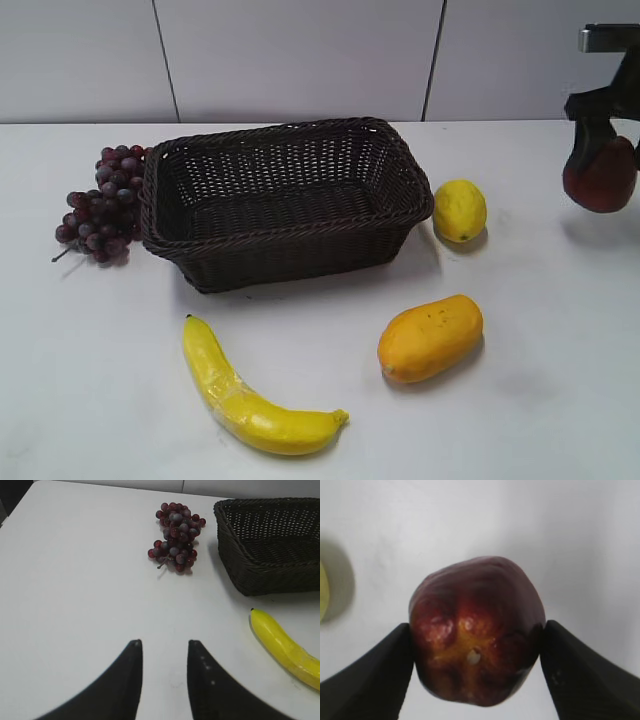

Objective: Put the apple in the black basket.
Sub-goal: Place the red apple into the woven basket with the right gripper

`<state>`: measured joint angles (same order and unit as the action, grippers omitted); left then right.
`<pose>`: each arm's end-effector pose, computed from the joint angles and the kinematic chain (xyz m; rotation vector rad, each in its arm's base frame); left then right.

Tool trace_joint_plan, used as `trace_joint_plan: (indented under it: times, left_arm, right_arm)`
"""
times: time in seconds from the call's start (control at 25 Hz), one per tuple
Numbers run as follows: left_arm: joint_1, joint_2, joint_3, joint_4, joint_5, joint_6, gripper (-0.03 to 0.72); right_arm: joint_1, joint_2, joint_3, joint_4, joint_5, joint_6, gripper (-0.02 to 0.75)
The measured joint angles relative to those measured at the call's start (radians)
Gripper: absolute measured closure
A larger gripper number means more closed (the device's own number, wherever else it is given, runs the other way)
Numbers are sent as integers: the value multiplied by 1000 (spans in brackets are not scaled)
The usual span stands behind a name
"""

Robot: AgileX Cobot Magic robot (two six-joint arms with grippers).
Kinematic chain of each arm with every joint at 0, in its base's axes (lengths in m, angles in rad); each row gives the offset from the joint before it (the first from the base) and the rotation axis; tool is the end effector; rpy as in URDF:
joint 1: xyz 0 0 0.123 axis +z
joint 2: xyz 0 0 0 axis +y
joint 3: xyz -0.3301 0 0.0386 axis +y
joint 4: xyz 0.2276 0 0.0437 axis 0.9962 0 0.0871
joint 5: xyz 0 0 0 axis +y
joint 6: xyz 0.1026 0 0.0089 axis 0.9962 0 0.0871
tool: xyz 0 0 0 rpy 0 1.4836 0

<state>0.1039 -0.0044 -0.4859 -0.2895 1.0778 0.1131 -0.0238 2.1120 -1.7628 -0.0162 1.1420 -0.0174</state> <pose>-0.0588 -0.0322 0.2596 0.0240 2.0429 -0.2127 0.4488 -0.0122 0.2477 0.0013 2.9750 -0.0279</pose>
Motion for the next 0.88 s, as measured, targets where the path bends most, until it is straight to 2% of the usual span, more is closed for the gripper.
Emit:
trace_joint_plan:
  times: [0.28, 0.52, 0.88]
  left_arm:
    - [0, 0, 0, 0, 0, 0, 454]
    - [0, 0, 0, 0, 0, 0, 454]
    - [0, 0, 0, 0, 0, 0, 454]
  right_arm:
    - [68, 0, -180, 0, 70, -7, 174]
    - [198, 0, -286, 1, 72, -8, 174]
    - [417, 0, -317, 42, -7, -8, 175]
